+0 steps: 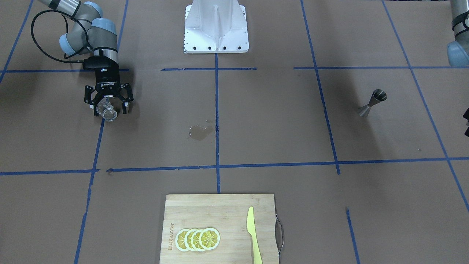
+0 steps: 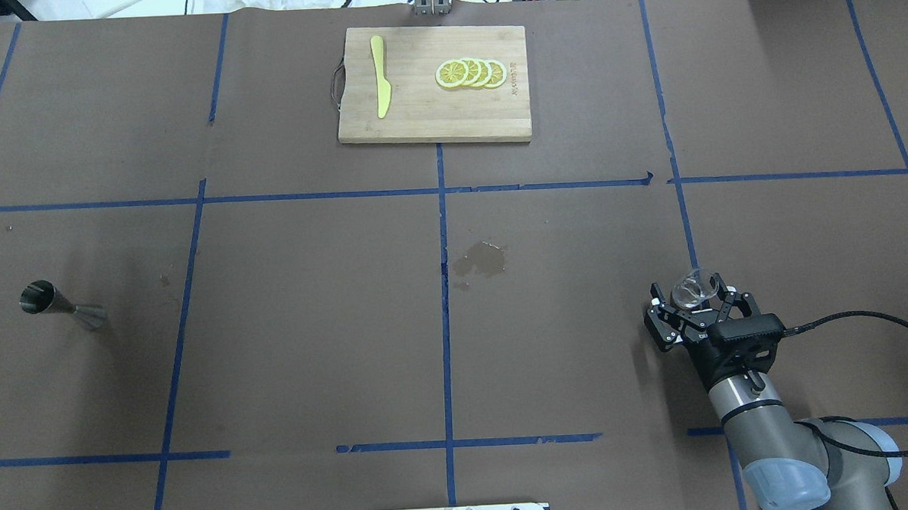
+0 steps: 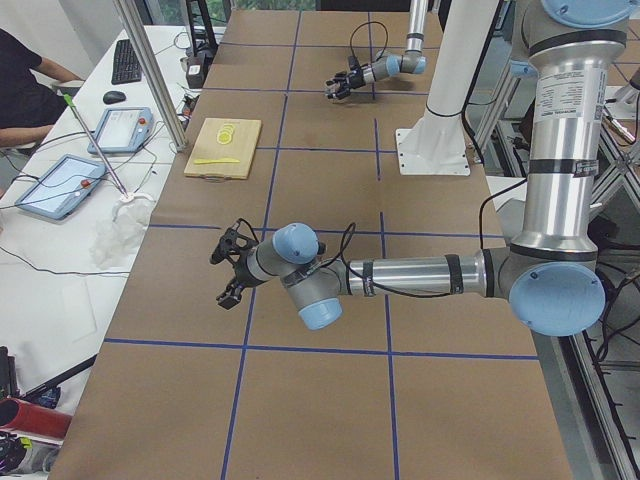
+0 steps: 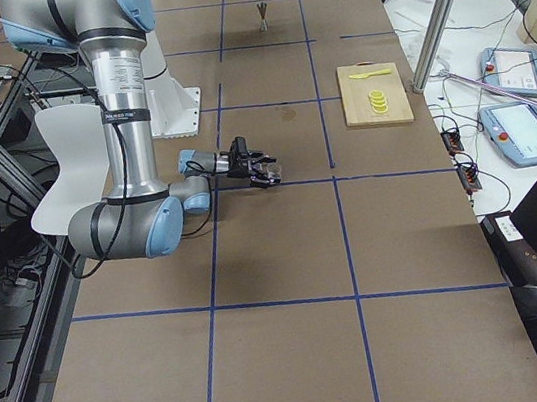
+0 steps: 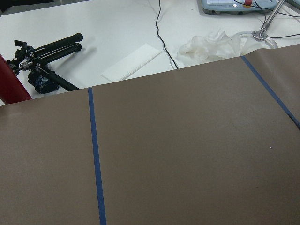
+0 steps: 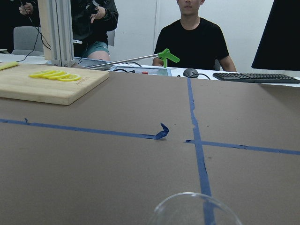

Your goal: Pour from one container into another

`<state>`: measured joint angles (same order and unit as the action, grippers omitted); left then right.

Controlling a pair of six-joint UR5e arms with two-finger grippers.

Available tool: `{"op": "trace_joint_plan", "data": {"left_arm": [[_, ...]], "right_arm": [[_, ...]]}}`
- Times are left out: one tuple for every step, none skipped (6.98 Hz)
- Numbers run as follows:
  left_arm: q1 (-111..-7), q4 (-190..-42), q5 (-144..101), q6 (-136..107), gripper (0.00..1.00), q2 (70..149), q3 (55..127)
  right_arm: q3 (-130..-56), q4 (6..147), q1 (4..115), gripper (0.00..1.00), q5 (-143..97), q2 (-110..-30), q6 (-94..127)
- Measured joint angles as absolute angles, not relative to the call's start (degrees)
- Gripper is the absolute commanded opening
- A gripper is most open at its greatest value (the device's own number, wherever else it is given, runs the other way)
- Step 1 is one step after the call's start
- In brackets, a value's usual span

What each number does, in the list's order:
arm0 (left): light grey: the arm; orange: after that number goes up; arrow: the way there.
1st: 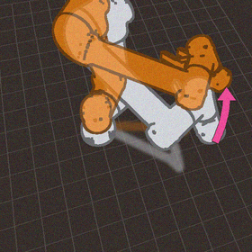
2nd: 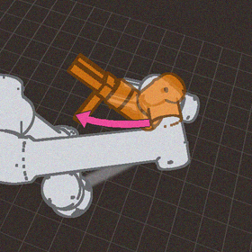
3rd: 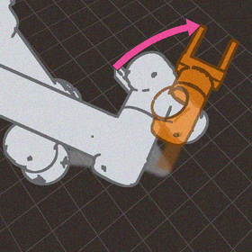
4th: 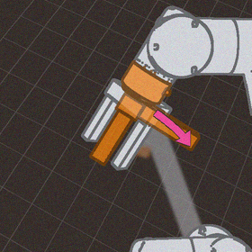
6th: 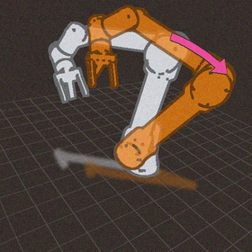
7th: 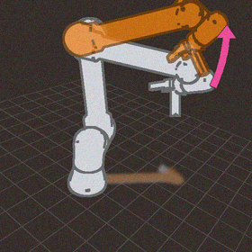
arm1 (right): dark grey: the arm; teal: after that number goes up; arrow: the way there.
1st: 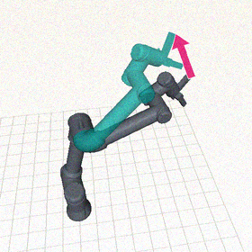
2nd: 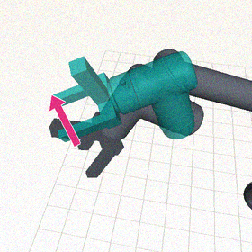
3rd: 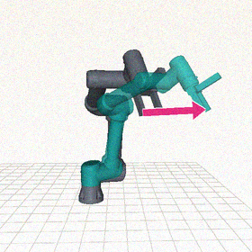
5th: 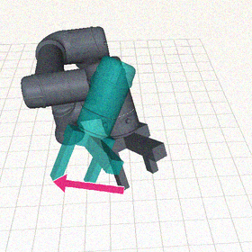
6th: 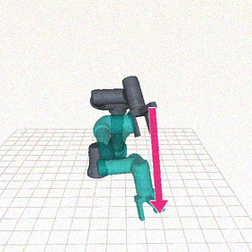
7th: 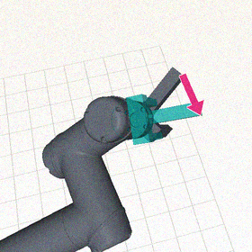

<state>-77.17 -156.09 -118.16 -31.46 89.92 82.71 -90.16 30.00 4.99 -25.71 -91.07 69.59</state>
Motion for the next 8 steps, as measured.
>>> {"op": "trace_joint_plan", "data": {"left_arm": [[-77.2, -156.09, -118.14, -31.49, 1.0, 89.92, 82.86], [-77.23, -156.09, -118.13, -31.59, 1.0, 89.92, 83.0], [-77.23, -156.07, -118.1, -31.72, 1.0, 89.91, 83.14], [-77.22, -156.03, -118.07, -31.81, 1.0, 89.93, 83.27], [-77.23, -156.02, -118.05, -31.87, 1.0, 89.97, 83.38], [-77.23, -156.01, -118.06, -31.89, 1.0, 89.97, 83.44], [-77.23, -155.98, -118.14, -31.88, 1.0, 89.94, 83.45], [-77.22, -155.96, -118.24, -31.8, 1.0, 89.69, 83.41]], "right_arm": [[-90.23, 29.96, 4.65, 1.0, -25.61, -91.14, 69.6], [-90.5, 29.92, 4.21, 1.0, -25.45, -91.35, 69.61], [-90.96, 29.9, 3.49, 1.0, -24.96, -91.79, 69.61], [-91.4, 29.89, 2.56, 1.0, -24.34, -92.44, 69.61], [-91.93, 29.89, 1.6, 1.0, -23.83, -93.24, 69.61], [-92.85, 29.88, 0.27, 1.0, -23.22, -94.22, 69.68], [-94.25, 29.88, -1.27, 1.0, -22.92, -95.67, 69.84], [-95.91, 29.42, -2.66, 1.0, -23.1, -97.89, 69.97]]}}
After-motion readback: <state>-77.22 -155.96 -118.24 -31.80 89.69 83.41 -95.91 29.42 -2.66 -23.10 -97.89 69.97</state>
